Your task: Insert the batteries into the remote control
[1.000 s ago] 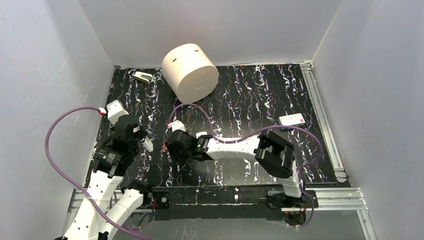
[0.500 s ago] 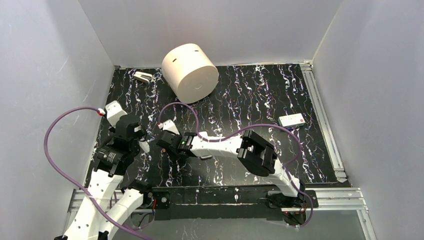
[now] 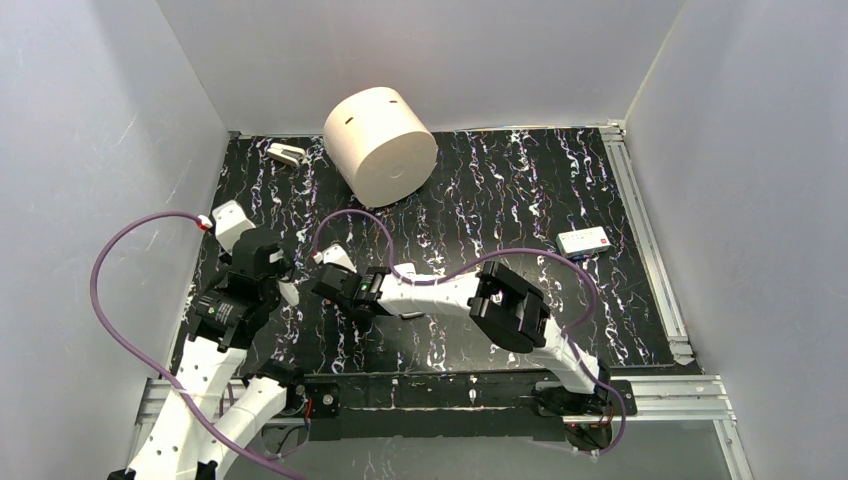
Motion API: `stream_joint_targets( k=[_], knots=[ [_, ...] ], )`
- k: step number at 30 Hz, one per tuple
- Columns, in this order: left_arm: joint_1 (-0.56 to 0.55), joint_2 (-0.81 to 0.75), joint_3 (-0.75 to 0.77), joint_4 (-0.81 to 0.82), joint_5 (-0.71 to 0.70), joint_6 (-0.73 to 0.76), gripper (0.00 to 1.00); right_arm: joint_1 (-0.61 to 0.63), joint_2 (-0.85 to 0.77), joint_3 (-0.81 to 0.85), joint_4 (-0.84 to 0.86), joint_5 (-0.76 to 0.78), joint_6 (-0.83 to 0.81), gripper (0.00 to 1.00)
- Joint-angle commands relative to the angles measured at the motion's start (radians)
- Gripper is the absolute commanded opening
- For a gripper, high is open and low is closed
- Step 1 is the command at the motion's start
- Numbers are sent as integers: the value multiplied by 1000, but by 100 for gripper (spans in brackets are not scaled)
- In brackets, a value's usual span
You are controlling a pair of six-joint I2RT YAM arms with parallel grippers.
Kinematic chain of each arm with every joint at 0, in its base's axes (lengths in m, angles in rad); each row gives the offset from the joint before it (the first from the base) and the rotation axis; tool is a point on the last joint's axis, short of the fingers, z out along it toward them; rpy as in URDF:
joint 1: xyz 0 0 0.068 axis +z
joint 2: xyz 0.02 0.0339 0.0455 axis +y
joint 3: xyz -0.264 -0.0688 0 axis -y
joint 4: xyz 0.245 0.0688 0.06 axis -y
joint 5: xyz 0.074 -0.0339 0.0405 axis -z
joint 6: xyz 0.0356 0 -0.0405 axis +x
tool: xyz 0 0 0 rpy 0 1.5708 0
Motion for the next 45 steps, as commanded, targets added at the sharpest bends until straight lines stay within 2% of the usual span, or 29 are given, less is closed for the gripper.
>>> stream_joint_targets(
  k=[1,5,11,16,19,21,25,30,38,41,45],
  knots=[
    [4,5,10,19,-15,4,0,5,48,22,-31,-18,-14,26],
    [4,3,-2,43,21,25,0,5,33,16,-39,6,3,13],
    [5,42,-20,92,141,53,0,-3,-95,-74,9,135,33,10],
    [3,209,8,139,403,103,0,-46,-311,-267,63,192,93,9],
    [3,302,25,223,639,119,0,-82,-464,-401,90,201,111,9],
    [3,355,23,316,818,99,0,-108,-564,-483,95,193,123,10],
    [-18,478,10,469,1002,33,0,-162,-770,-609,106,129,126,10],
    [-51,592,-79,841,1249,-171,0,-200,-898,-627,63,-5,93,10],
    [-110,657,-188,1165,1316,-394,0,-209,-922,-562,-23,-157,133,11],
    [-109,677,-238,1286,1342,-486,0,-209,-903,-541,-67,-139,142,11],
    [-109,686,-271,1348,1356,-515,0,-209,-893,-535,-80,-111,126,10]
  ],
)
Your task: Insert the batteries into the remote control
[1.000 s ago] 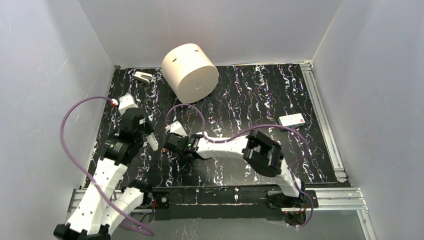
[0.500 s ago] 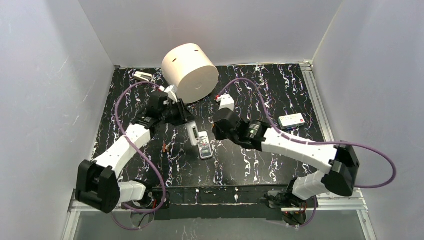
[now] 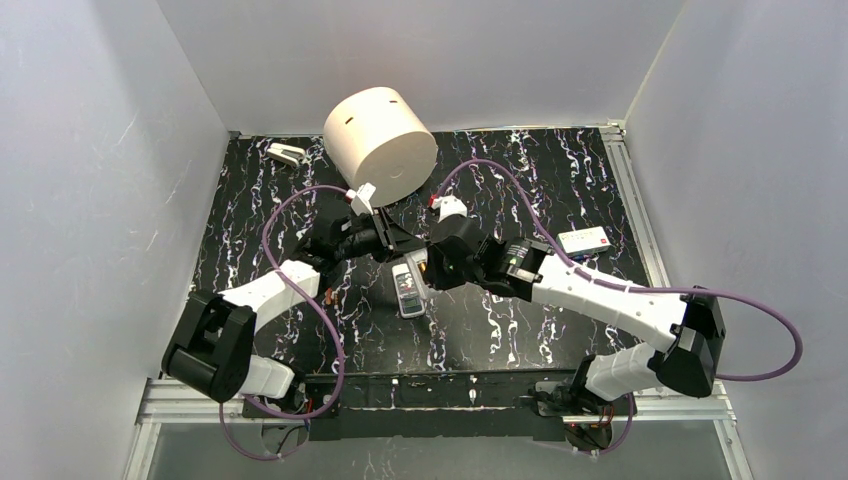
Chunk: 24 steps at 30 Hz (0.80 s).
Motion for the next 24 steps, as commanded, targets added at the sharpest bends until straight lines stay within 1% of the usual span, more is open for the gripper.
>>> stream_joint_targets(
  k=[1,10,14,24],
  knots=[
    [1,3,-33,168,69,-93,0,-6,16,57,-40,-1,-3,11],
    [0,-22,-56,191,76,-71,0,-6,54,78,-55,27,-4,11],
    [1,-22,-58,191,74,-70,0,-6,61,84,-58,17,-4,12],
    [0,-24,-36,191,103,-89,0,-6,98,116,-87,2,-16,28]
  ],
)
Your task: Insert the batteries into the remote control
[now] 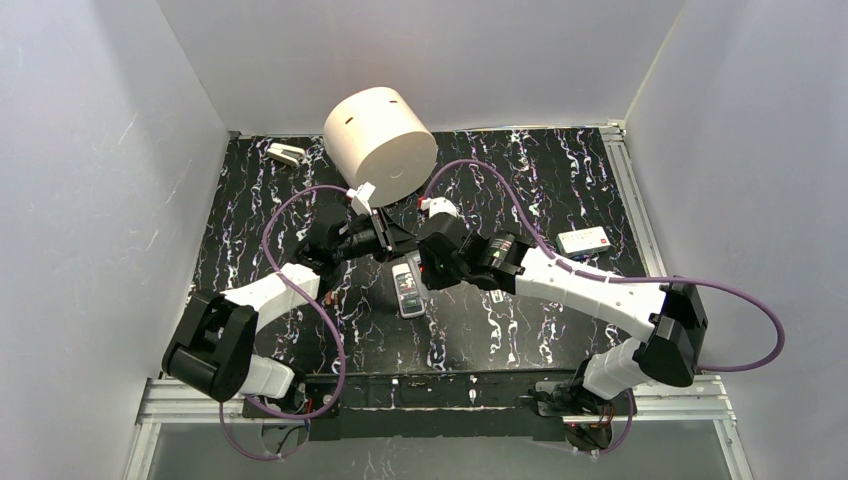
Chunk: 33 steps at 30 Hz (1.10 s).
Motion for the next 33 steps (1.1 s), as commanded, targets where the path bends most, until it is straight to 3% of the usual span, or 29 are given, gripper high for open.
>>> stream_joint_targets(
  k=[1,12,16,25,33],
  knots=[
    [-2,-31,16,28,53,-29,0,-5,6,54,-16,2,-6,29],
    [7,-22,25,27,56,-92,0,-5,-44,72,7,21,2,42],
    [18,-24,27,26,53,-142,0,-5,-117,34,89,44,24,56],
    [32,-94,73,31,11,-410,0,-6,-402,-201,501,129,117,69],
    [25,-108,126,179,-138,-719,0,-6,-523,-342,746,296,142,94]
  ],
)
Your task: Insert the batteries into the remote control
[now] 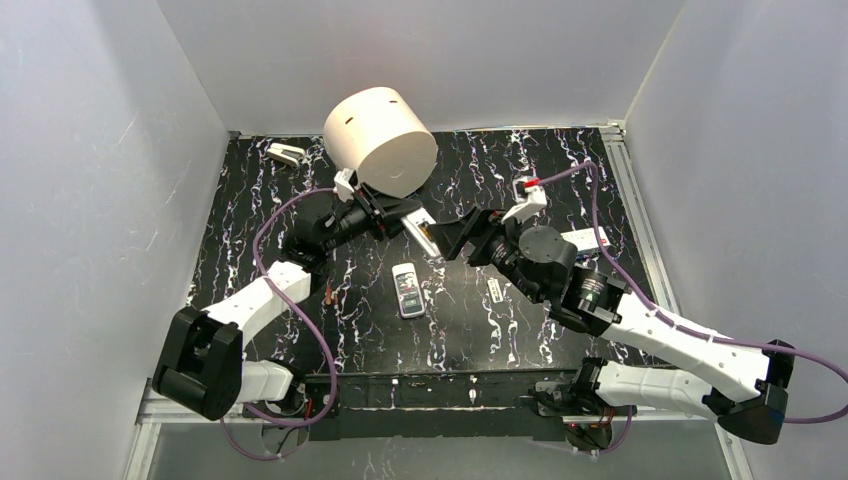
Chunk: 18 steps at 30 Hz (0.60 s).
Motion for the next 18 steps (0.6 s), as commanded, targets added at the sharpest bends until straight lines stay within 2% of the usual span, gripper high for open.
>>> stream_joint_targets(
  k=[1,4,11,14,18],
  knots=[
    [-3,-9,81,132,-72,-211,0,-7,-38,-46,220,100,33,96],
    [-3,-5,93,170,-87,-259,0,-7,-27,-33,227,75,82,99],
    [-5,9,85,263,-77,-304,0,-7,1,-53,314,7,256,98],
    [-4,14,73,294,-77,-308,0,-18,8,-63,335,-15,309,94],
    [-3,11,54,330,-94,-303,0,-47,11,-80,358,-38,358,83]
  ],
)
